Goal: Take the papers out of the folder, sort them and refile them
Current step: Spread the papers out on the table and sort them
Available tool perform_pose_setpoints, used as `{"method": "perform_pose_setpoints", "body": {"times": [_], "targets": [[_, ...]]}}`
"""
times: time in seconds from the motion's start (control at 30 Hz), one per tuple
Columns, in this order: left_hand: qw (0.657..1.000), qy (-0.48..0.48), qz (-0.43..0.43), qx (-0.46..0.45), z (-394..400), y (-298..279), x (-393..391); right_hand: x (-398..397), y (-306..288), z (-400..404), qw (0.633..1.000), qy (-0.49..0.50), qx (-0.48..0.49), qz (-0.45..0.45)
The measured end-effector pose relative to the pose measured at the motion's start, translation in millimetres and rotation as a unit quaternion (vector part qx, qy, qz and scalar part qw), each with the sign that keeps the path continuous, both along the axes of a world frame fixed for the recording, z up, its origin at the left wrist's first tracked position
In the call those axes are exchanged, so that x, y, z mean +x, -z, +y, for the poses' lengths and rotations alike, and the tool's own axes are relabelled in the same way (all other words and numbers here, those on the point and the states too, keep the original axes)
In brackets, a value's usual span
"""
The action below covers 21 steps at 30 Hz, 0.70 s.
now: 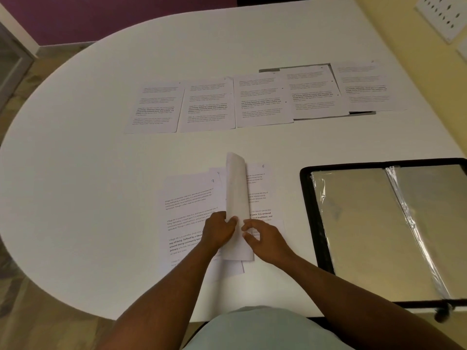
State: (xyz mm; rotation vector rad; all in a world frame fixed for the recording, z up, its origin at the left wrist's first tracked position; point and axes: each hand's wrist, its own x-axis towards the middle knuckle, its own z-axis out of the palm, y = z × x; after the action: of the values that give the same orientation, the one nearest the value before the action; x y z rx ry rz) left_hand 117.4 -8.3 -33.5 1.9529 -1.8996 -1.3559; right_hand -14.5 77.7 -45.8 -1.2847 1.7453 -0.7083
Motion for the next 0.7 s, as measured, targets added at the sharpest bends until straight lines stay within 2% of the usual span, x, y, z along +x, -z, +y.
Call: {"method": "perform_pose_setpoints", "body": {"times": [0.1,0.2,0.33,0.5,0.7], "targets": [[1.0,-0.019,-0.012,0.009,-3.3,0.2,1.5,-9.5,2.2,-1.1,0.99,0.122,0.022,0.072],[0.999,-0.029,-0.011,0.022,-3.5,2.3,3.2,-24.5,-1.3,-2.1,0.952,0.221,0.152,0.147],[0.999,-0.027,-0.013,0.026,-3.0,4.8,2.9,-32.5,-1.9,-7.6,0.945,0.229,0.216,0.09],[1.0,-0.004,-0.025,0.016,-1.0,-0.5,-2.7,-28.8,1.5,-12.3,0.956,0.21,0.183,0.088],[0.997,0.048,-0.056,0.005,2.1,-0.8,-6.0,-28.5,-2.2,-15.2,0.951,0.235,0.156,0.129]]}}
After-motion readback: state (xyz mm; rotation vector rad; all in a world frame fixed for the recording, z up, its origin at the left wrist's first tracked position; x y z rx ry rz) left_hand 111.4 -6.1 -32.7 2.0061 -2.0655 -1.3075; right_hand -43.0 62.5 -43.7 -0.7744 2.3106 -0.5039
